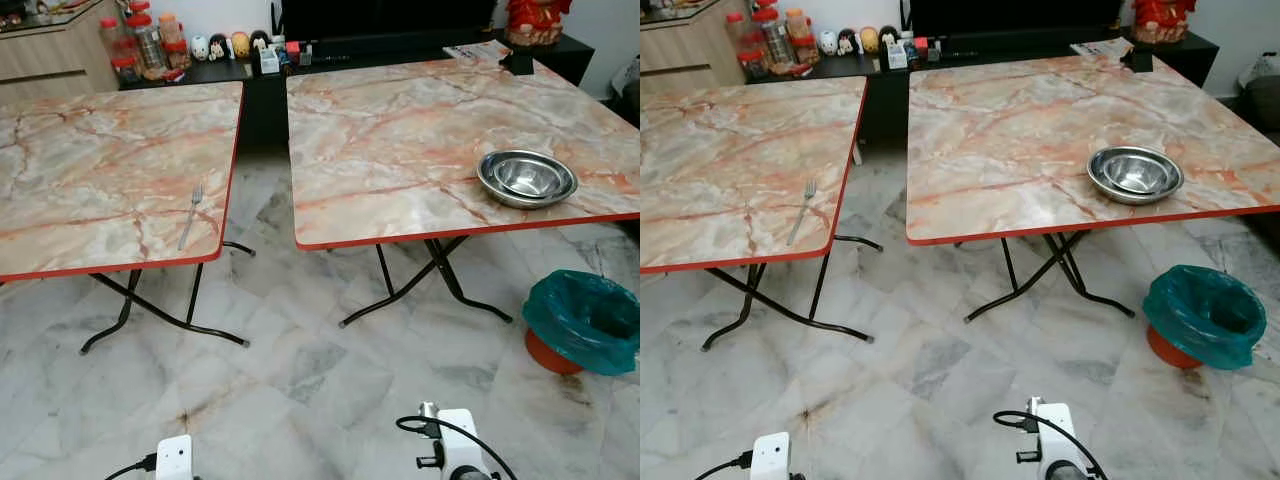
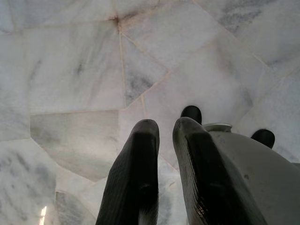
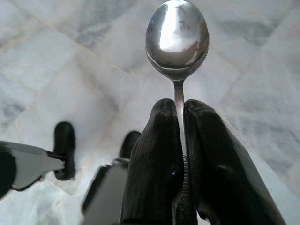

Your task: Setting the table

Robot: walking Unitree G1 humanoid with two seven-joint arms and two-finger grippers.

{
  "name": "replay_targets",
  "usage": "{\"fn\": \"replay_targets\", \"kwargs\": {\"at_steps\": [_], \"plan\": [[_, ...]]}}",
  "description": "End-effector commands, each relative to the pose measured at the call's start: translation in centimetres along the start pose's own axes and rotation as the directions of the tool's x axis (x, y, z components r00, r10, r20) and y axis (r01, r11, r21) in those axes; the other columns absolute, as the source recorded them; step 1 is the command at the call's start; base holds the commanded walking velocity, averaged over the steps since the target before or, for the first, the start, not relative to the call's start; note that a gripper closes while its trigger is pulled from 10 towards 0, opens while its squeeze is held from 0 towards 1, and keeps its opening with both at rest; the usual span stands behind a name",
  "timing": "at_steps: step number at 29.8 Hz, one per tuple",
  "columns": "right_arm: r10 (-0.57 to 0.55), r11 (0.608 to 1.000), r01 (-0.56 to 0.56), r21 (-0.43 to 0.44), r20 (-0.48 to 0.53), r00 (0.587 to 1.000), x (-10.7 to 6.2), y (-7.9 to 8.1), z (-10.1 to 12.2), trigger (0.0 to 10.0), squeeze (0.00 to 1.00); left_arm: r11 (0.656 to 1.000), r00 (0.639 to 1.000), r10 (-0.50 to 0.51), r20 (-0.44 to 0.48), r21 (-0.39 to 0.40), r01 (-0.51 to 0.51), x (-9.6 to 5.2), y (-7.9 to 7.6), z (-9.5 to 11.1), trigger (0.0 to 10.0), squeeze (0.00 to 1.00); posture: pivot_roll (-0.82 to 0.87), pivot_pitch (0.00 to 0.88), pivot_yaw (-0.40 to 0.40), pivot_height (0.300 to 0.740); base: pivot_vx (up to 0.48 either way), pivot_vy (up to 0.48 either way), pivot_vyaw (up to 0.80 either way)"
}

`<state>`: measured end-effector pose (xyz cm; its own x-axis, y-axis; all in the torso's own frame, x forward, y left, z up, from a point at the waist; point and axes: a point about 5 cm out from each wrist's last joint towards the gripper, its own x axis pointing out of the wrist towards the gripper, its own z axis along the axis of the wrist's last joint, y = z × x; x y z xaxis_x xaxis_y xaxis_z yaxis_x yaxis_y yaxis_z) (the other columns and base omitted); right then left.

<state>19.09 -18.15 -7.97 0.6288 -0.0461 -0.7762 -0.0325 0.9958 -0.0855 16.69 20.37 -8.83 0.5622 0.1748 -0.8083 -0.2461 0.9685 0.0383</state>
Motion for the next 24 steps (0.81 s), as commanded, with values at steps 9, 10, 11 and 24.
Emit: {"fn": "replay_targets", "kwargs": {"at_steps": [9,10,11,24], "plan": [[0.022,1.000,-0.022,0.012,0.012,1.000,0.22,-0.08,0.93,10.0,0.00,1.000,0.999,-0.020,-0.034,0.021,0.021,0.01,-0.14,-0.29,10.0,0.00,0.02,0.000,0.042,0.740,0.200,0.000,0.00],[0.022,1.000,-0.023,0.012,0.002,1.000,0.22,-0.08,0.84,10.0,0.00,0.999,0.999,-0.029,-0.036,0.020,0.030,0.01,-0.26,-0.28,10.0,0.00,0.01,0.000,0.042,0.740,0.000,0.000,0.00],[0.022,1.000,-0.022,0.012,-0.004,1.000,0.22,-0.09,0.77,10.0,0.00,0.999,0.999,-0.035,-0.034,0.024,0.036,0.02,-0.35,-0.25,10.0,0.00,0.01,0.000,0.042,0.740,0.000,0.000,0.00],[0.022,0.999,-0.022,0.045,-0.010,1.000,0.16,-0.04,0.49,10.0,0.00,1.000,0.999,-0.026,-0.027,0.011,0.027,0.06,-0.50,-0.03,10.0,0.00,0.01,0.028,0.036,0.740,0.062,0.000,0.00]]}}
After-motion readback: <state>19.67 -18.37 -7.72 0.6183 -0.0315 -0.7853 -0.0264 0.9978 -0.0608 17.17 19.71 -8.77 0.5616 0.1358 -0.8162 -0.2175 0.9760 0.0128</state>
